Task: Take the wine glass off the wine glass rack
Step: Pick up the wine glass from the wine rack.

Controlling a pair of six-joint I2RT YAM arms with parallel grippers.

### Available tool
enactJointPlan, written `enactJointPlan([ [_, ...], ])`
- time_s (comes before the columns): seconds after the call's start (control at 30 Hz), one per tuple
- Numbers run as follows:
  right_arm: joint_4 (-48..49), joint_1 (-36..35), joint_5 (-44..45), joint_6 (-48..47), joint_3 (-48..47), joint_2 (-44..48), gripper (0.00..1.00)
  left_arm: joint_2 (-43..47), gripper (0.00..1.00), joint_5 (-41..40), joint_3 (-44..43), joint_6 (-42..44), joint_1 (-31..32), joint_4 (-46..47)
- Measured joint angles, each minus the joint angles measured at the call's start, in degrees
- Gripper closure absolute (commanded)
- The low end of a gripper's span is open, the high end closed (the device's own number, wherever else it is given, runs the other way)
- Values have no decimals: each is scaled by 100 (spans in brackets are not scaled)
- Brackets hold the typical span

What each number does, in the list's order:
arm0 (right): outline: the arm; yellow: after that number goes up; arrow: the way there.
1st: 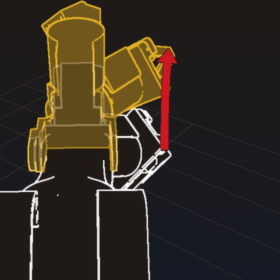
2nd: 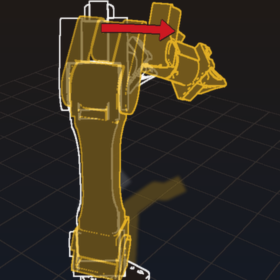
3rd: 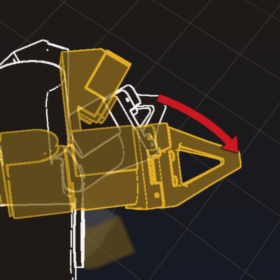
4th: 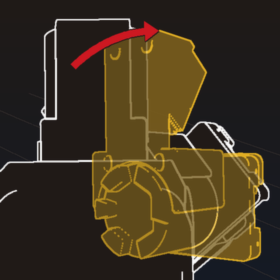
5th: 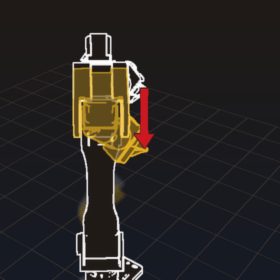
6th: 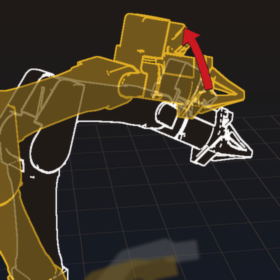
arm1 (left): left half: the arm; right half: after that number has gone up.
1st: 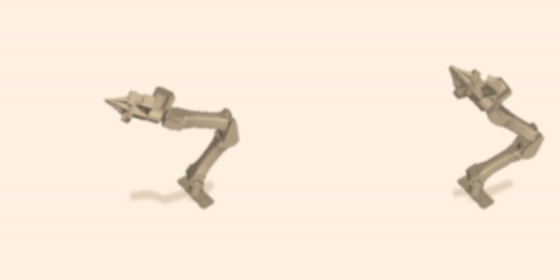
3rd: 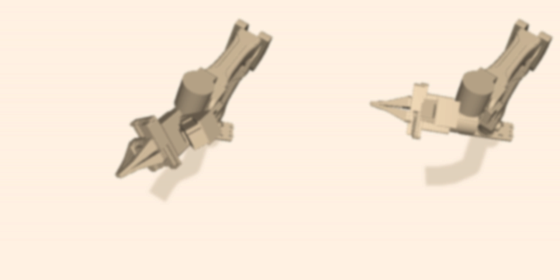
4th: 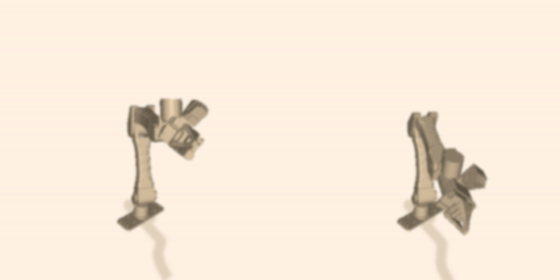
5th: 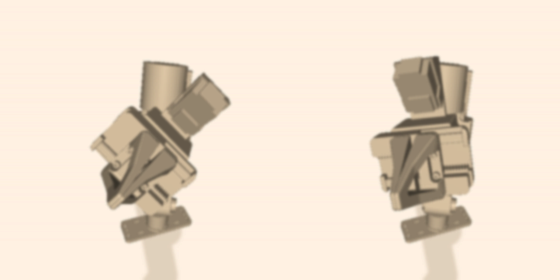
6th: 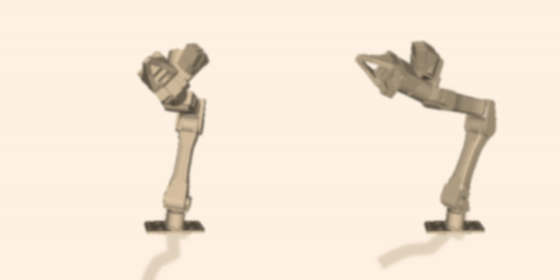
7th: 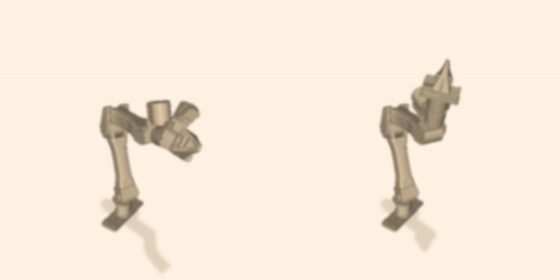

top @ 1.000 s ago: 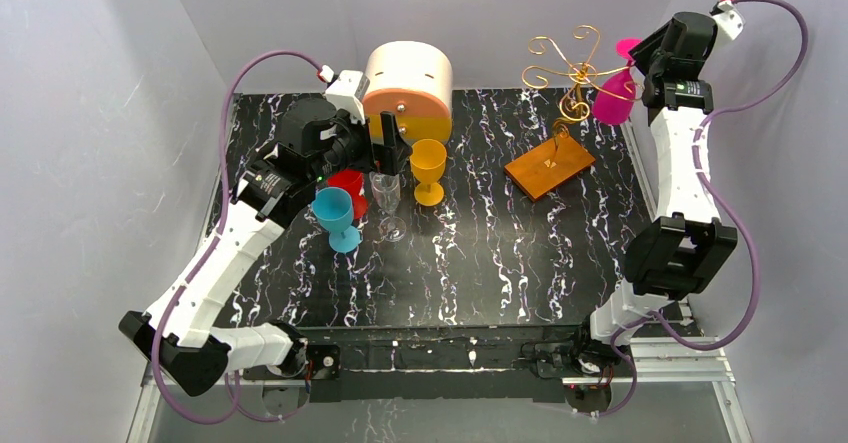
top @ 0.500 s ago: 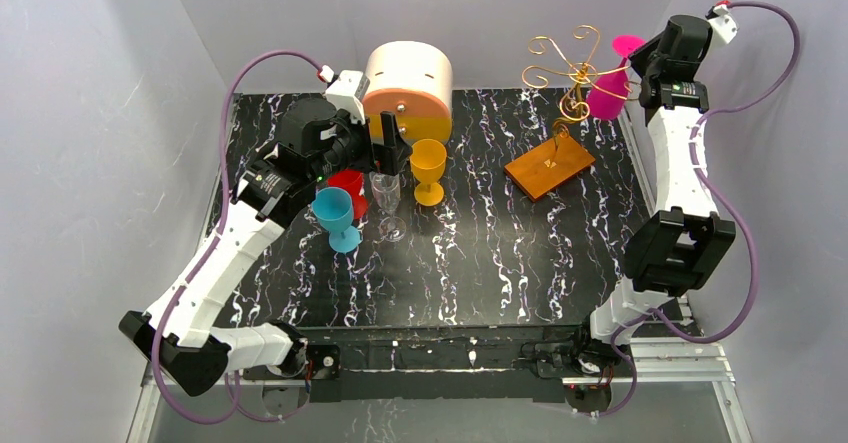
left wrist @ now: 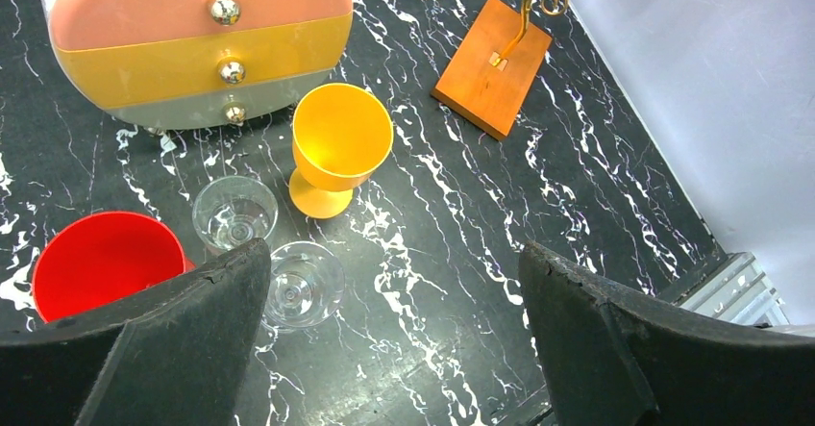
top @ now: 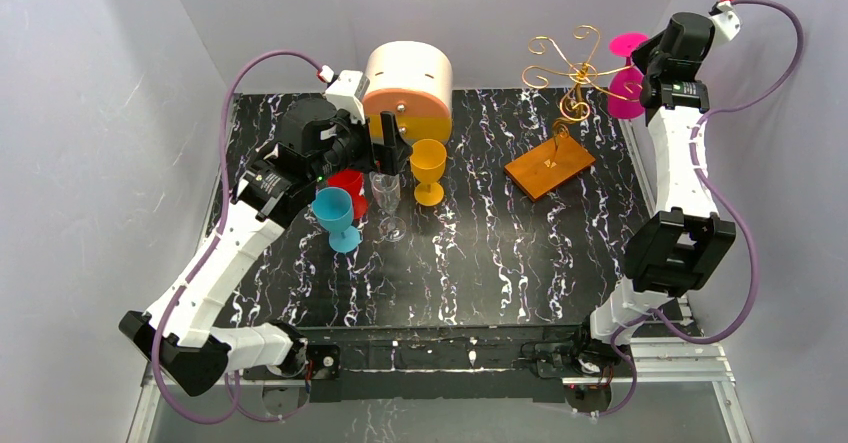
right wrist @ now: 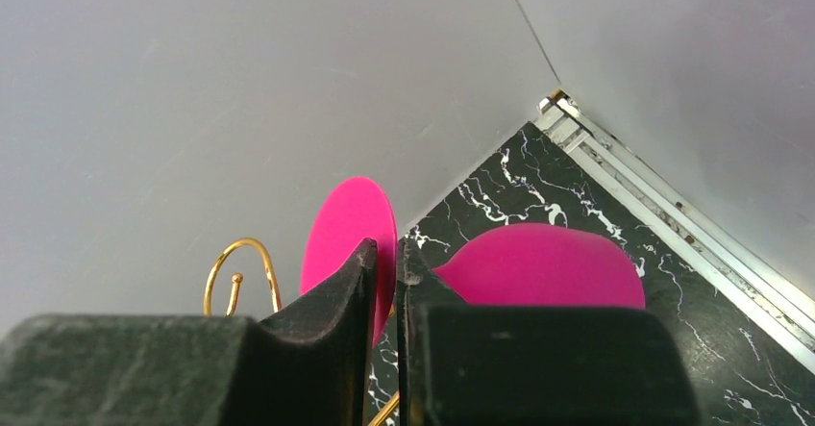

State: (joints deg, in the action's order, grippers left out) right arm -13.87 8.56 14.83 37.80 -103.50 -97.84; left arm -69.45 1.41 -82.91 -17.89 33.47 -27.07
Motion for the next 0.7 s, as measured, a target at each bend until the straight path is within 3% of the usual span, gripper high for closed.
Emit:
enactJointPlan([
  [0.17, 4, 0, -33, 2, 0, 15, 99, 0, 2, 22, 0, -20, 0, 0],
  [0.7, -216, 0, -343, 483, 2, 201, 99, 0, 2, 101, -2, -142, 0, 9],
])
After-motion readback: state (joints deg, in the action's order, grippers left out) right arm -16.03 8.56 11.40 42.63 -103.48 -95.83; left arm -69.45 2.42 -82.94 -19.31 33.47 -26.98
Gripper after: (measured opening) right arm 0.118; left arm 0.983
